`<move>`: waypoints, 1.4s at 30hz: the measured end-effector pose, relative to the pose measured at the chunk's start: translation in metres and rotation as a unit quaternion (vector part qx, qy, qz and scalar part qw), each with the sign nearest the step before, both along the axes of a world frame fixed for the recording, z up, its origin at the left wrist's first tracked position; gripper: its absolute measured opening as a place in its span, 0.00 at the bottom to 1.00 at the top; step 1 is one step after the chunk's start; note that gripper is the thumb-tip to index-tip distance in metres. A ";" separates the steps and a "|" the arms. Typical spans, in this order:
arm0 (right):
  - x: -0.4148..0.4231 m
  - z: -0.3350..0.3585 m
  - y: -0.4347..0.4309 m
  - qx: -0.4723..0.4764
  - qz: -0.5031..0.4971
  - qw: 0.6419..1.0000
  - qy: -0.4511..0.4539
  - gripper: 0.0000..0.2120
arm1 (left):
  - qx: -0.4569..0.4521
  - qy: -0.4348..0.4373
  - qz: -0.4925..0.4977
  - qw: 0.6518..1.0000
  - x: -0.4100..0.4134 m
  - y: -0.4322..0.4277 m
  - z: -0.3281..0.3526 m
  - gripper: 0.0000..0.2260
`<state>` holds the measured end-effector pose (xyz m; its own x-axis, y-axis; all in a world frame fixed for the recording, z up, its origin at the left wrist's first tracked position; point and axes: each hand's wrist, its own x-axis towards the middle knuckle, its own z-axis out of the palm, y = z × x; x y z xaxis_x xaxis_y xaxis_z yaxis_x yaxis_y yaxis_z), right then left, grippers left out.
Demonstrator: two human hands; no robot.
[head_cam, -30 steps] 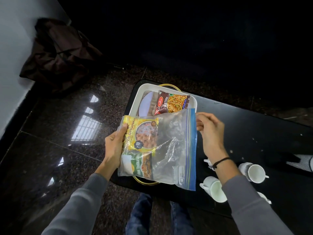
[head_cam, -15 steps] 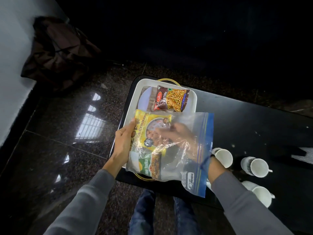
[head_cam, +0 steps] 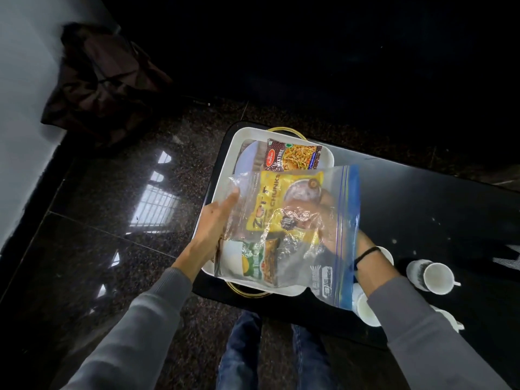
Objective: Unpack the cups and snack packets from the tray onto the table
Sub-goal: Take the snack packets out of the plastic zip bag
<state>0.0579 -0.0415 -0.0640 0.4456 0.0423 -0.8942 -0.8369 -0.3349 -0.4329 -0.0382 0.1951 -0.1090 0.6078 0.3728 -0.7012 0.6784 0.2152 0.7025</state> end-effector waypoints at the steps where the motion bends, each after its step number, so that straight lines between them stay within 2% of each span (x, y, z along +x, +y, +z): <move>1: 0.003 0.003 0.004 0.000 0.029 0.999 -0.028 0.19 | 0.002 -0.021 -0.003 1.000 -0.004 0.001 -0.002 0.24; 2: 0.007 0.010 0.015 0.042 -0.010 0.997 -0.064 0.19 | -0.007 -0.039 0.011 0.999 -0.007 0.002 -0.004 0.22; 5: 0.018 0.028 0.030 0.100 0.044 0.987 -0.119 0.11 | -0.031 -0.044 0.087 0.995 -0.015 0.005 -0.005 0.15; 8: 0.024 0.045 0.018 0.076 0.067 0.978 -0.180 0.04 | -0.048 -0.026 0.113 0.992 -0.020 0.007 -0.008 0.16; 11: 0.027 0.054 0.008 0.045 0.023 0.971 -0.233 0.01 | -0.101 -0.032 0.130 0.986 -0.026 0.005 -0.011 0.20; 14: 0.034 0.057 0.000 0.057 -0.070 0.971 -0.221 0.02 | -0.151 -0.041 0.145 0.977 -0.030 0.008 -0.010 0.17; 17: 0.038 0.052 -0.007 0.144 -0.167 0.962 -0.163 0.09 | -0.166 -0.021 0.131 0.977 -0.035 0.013 -0.015 0.11; 19: 0.038 0.046 -0.011 0.198 -0.221 0.947 -0.122 0.13 | -0.172 -0.014 0.124 0.977 -0.040 0.013 -0.016 0.10; 24: 0.030 0.020 -0.014 0.231 -0.263 0.933 -0.078 0.13 | -0.194 -0.025 0.136 0.971 -0.051 0.014 -0.018 0.12; 27: 0.024 0.002 -0.010 0.151 -0.250 0.954 -0.070 0.09 | -0.193 -0.028 0.138 0.971 -0.055 0.015 -0.019 0.20; 29: 0.021 -0.012 -0.007 0.059 -0.196 0.975 -0.086 0.10 | -0.183 -0.033 0.141 0.972 -0.055 0.016 -0.020 0.26; 31: 0.017 -0.022 0.000 0.011 -0.120 0.986 -0.119 0.06 | -0.177 -0.024 0.141 0.974 -0.056 0.018 -0.018 0.31; 35: 0.012 -0.035 0.019 0.043 -0.006 0.993 -0.110 0.07 | -0.186 -0.041 0.146 0.971 -0.054 0.018 -0.020 0.26; 38: 0.012 -0.045 0.030 0.088 0.007 0.990 -0.109 0.11 | -0.215 -0.050 0.154 0.963 -0.053 0.019 -0.019 0.23; 40: 0.013 -0.050 0.032 0.055 0.025 0.989 -0.135 0.13 | -0.223 -0.068 0.150 0.961 -0.049 0.019 -0.013 0.10; 42: 0.012 -0.052 0.029 -0.004 0.058 0.984 -0.170 0.15 | -0.237 -0.066 0.166 0.955 -0.048 0.020 -0.013 0.08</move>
